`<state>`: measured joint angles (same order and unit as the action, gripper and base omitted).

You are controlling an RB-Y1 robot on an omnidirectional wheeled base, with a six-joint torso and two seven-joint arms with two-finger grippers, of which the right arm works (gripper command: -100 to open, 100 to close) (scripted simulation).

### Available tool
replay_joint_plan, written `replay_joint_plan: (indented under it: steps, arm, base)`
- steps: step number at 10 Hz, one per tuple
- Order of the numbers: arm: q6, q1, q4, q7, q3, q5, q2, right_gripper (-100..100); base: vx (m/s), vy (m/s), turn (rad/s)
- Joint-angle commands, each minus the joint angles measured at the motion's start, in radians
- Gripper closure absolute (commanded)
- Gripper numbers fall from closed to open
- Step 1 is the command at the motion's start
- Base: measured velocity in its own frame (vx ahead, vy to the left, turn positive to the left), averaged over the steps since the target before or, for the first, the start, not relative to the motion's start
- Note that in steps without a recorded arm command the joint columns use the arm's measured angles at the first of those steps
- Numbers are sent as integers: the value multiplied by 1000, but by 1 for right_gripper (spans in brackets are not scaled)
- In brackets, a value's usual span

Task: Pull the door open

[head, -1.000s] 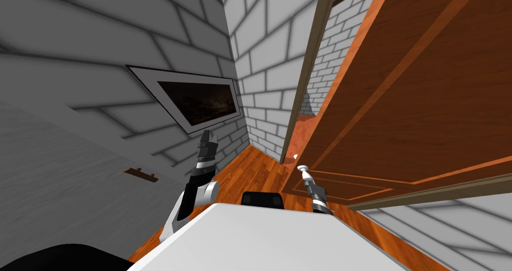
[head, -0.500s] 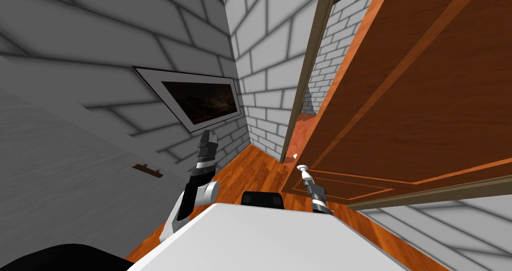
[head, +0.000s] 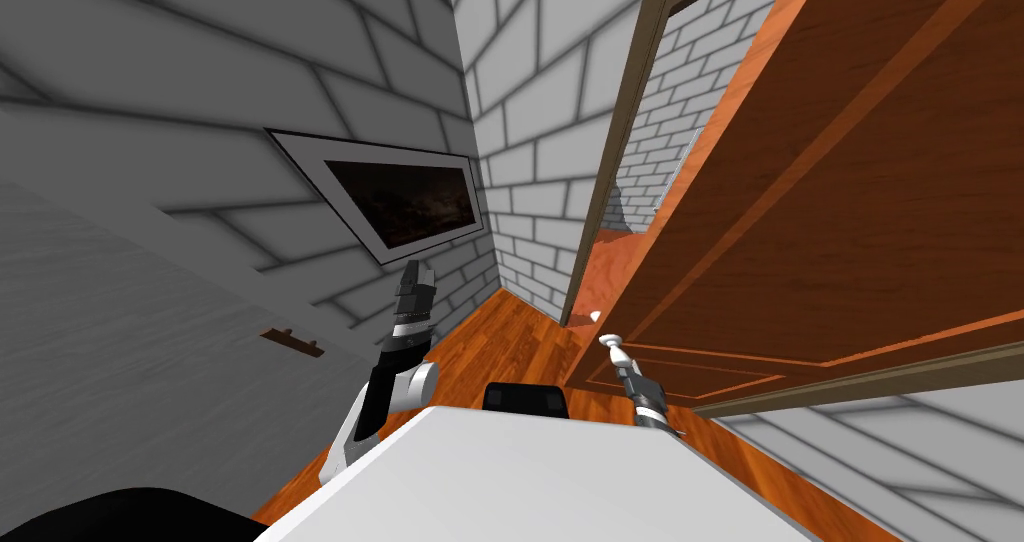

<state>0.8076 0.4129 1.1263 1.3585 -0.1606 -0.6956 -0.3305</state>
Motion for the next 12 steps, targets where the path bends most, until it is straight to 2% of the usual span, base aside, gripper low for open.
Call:
replay_joint_plan:
  steps: [1, 2, 3, 7, 8, 9, 12]
  arm:
    - [-10, -4, 29, 4, -7, -2, -2, -100]
    - [-31, 4, 49, 11, -2, -12, -15, -100]
    - [-39, 7, 57, 14, -1, -16, -20, -100]
    - [-39, 7, 57, 14, -1, -16, -20, -100]
    - [-46, 15, 38, 16, 10, -22, -27, -100]
    - [-46, 15, 38, 16, 10, -22, -27, 100]
    - [-46, 15, 38, 16, 10, -22, -27, 100]
  base:
    - [31, 60, -15]
    - [30, 53, -17]
    - [30, 62, -22]
    - [10, 4, 5]
    - [8, -29, -29]
    - [7, -21, 10]
    - [0, 0, 0]
